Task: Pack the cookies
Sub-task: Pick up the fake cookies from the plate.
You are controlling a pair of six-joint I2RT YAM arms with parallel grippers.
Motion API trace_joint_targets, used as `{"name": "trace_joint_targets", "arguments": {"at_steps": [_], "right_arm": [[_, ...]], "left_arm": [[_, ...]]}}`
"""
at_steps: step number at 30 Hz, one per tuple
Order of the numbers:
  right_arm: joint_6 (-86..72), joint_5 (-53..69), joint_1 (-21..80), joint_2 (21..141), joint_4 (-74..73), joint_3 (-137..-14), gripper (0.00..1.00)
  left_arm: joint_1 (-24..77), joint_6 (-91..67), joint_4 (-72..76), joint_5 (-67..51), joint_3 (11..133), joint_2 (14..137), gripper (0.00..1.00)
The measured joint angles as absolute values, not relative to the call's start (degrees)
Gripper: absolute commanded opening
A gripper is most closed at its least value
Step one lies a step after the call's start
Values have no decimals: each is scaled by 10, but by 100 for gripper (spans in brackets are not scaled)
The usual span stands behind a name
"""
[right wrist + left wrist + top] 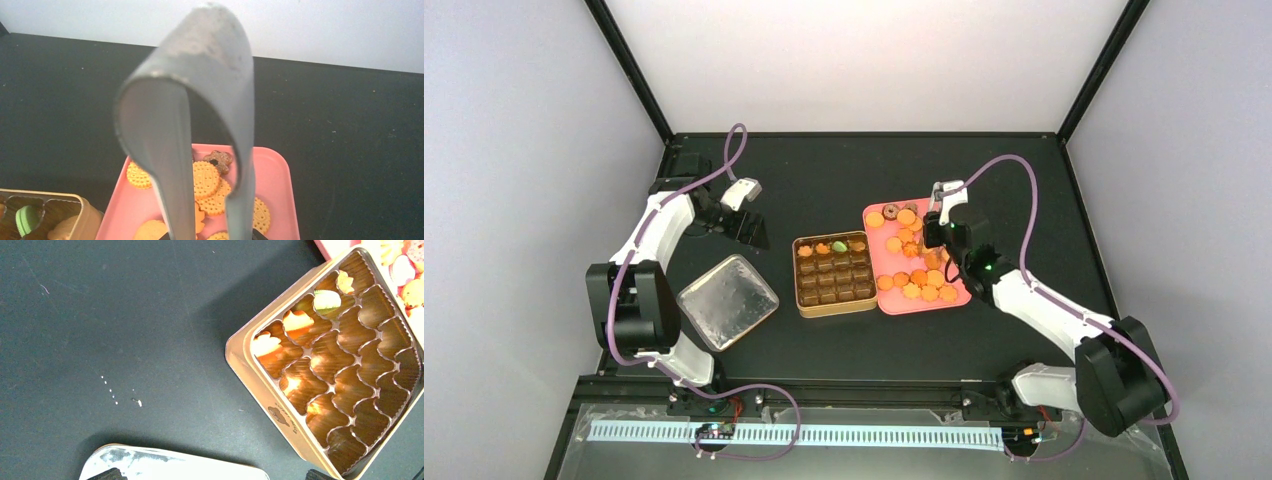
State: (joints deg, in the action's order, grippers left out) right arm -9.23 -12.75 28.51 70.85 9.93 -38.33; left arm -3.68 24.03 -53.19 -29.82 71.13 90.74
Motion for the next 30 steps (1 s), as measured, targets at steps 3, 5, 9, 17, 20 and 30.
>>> {"name": "trace_joint_targets", "arguments": {"at_steps": [3, 5, 9, 17, 20, 30], "right_arm": [[-93, -127, 282, 715, 105, -382, 36], [-93, -127, 281, 717, 107, -380, 36], [-94, -127, 280, 720, 111, -372, 35], [-105, -128, 279, 717, 122, -362, 23], [-107, -130, 278, 714, 126, -362, 19], [-108, -130, 271, 695, 116, -362, 5]], "left_arm": [[-37, 241, -532, -298, 711, 907, 96], [-37, 241, -532, -298, 711, 907, 96], [-37, 241, -532, -298, 711, 907, 96], [-37, 241, -532, -299, 711, 907, 96], [-37, 241, -532, -299, 711, 907, 96], [-37, 241, -532, -299, 711, 907, 95]]}}
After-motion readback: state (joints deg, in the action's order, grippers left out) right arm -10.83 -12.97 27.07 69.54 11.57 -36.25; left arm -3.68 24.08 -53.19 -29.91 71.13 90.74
